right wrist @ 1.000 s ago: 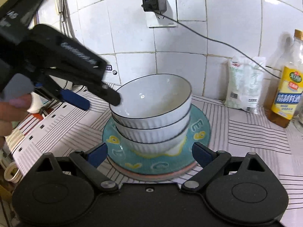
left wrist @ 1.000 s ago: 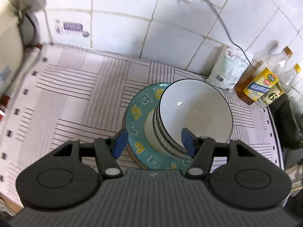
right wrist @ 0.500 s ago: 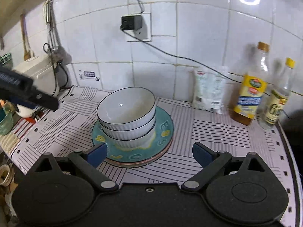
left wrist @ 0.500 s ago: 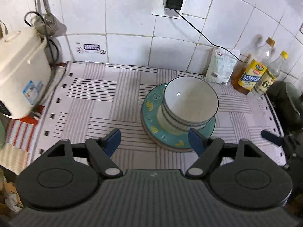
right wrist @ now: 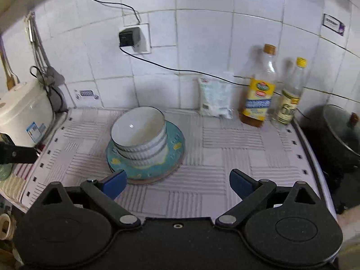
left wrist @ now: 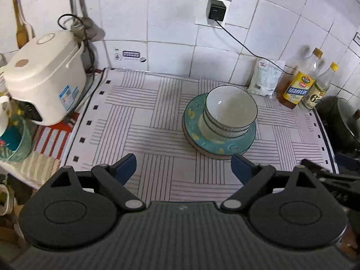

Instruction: Organize plates and bowls

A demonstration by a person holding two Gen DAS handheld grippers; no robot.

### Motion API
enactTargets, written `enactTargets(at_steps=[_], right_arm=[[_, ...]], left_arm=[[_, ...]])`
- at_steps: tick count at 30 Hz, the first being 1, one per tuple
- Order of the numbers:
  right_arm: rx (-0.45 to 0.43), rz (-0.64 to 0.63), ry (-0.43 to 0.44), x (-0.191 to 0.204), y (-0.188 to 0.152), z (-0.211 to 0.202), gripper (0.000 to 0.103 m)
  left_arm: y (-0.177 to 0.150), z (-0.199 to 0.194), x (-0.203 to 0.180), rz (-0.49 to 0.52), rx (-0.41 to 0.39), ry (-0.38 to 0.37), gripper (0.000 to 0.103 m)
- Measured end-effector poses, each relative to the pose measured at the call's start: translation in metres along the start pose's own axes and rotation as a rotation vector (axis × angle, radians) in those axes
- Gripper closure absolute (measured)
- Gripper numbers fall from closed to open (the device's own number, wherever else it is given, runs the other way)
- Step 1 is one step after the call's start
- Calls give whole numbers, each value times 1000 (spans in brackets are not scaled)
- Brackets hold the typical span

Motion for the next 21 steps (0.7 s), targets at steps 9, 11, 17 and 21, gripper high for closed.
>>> enactTargets(at_steps=[9, 11, 17, 21], right_arm=[[-47, -2, -95, -9, 1, -55, 3], [-66, 16, -88, -11, 1, -65, 3], [-97, 23, -106, -11, -2, -77, 3], [-92, 13, -110, -10, -8, -77, 3]], left_arm=[[-10, -25, -7, 75, -8, 49, 11], [-12, -30, -10, 81, -11, 47, 11], [-17, -39, -14, 79, -16, 39, 11], [-21, -41, -14, 83, -22, 51, 11]])
Point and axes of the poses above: each gripper's, at about its wrist camera, not at the fingertips, and z roughly the way its jaws point, x to its left, y to its top, the point moved 6 cm from there along z, roughly the way its jaws point, and after that the axes turned 2 degrees about x, right-handed, at the moved point
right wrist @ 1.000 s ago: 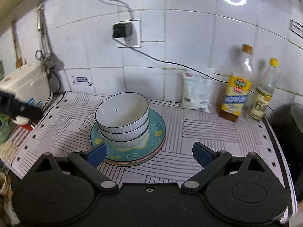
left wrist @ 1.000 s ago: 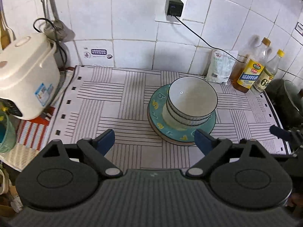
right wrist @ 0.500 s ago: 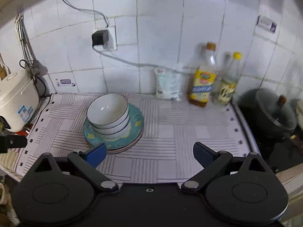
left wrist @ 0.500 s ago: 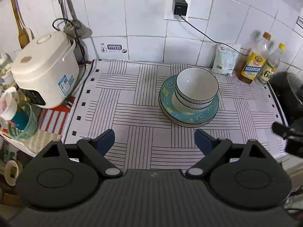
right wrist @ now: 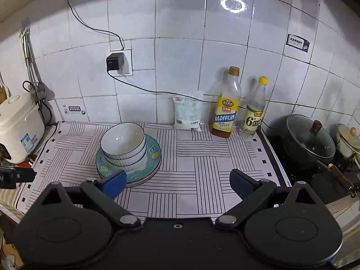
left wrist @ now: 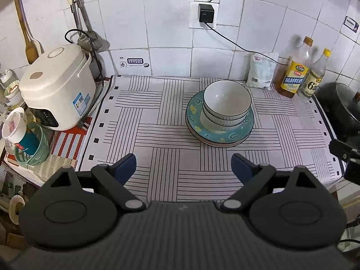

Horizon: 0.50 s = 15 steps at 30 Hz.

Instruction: Organize plates and bowls

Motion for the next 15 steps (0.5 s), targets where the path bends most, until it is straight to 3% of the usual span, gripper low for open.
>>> enactTargets(at_steps=[10, 15], right_arm=[[-21, -12, 0, -1, -8, -2, 3], [-39, -21, -7, 0, -10, -4, 3]], left_arm=[[-9, -1, -6, 13, 0, 8, 11], [-13, -3, -6, 41, -3, 52, 11]])
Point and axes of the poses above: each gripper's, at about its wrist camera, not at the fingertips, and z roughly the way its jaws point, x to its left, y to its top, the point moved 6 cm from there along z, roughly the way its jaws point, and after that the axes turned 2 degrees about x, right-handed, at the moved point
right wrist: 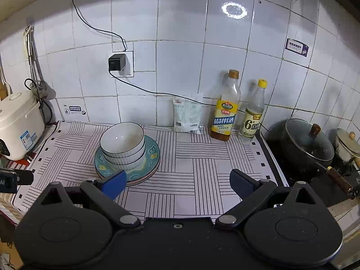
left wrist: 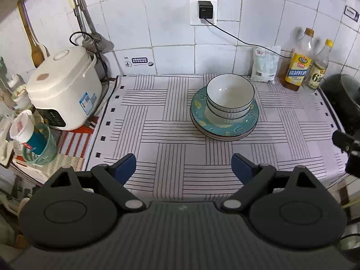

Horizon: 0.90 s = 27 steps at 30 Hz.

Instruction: Organize plates and bowls

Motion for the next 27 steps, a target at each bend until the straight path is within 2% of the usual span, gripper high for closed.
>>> enactTargets(at_steps=[7, 16, 27], right_arm=[[-20, -44, -21, 4, -5, -4, 3], [-8, -49, -17, 5, -11, -6, 3], [30, -3, -23, -3, -20, -5, 3]], left_arm=[[-6, -6, 2, -12, -18, 40, 9], [-11, -5, 7, -81, -37, 26, 7], [-16, -4, 1, -51, -64, 18, 7]])
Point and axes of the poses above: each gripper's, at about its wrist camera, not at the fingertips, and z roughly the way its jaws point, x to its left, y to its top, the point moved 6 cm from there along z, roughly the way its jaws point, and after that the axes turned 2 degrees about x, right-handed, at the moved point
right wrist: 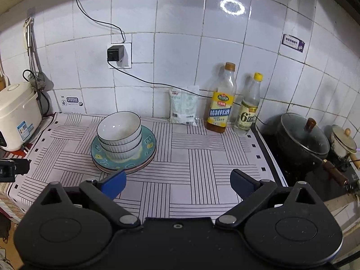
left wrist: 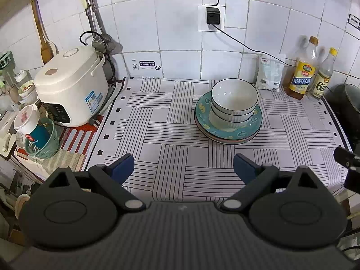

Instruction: Organize plates and bowls

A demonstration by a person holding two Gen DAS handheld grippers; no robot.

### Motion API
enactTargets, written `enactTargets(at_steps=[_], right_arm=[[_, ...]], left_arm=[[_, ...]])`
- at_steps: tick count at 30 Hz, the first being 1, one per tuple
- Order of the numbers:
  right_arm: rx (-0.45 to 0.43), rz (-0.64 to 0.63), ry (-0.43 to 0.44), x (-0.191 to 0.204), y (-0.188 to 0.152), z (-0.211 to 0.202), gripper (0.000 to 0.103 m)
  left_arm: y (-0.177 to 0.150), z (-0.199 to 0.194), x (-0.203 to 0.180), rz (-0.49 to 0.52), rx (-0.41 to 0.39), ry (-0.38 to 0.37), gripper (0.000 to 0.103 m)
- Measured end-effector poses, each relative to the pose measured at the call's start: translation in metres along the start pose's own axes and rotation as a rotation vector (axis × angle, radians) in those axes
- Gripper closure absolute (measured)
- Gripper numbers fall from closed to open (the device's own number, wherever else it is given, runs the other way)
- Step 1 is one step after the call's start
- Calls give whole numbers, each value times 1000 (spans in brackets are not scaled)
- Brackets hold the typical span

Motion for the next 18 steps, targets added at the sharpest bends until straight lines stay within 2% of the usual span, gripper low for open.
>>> enactTargets(at_steps=[18], right_arm=[[22, 14, 2, -4, -5, 3, 3]], left_arm=[[0, -4, 3, -8, -27, -7, 7]])
Point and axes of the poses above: each gripper's, at about its wrist camera, not at the fingertips, and z roughly the way its jaws point, x to its left, y to its top, the point moved 6 cm from there along z, roughly the way its jaws point, and after that the axes turned 2 degrees about x, right-handed, at the moved point
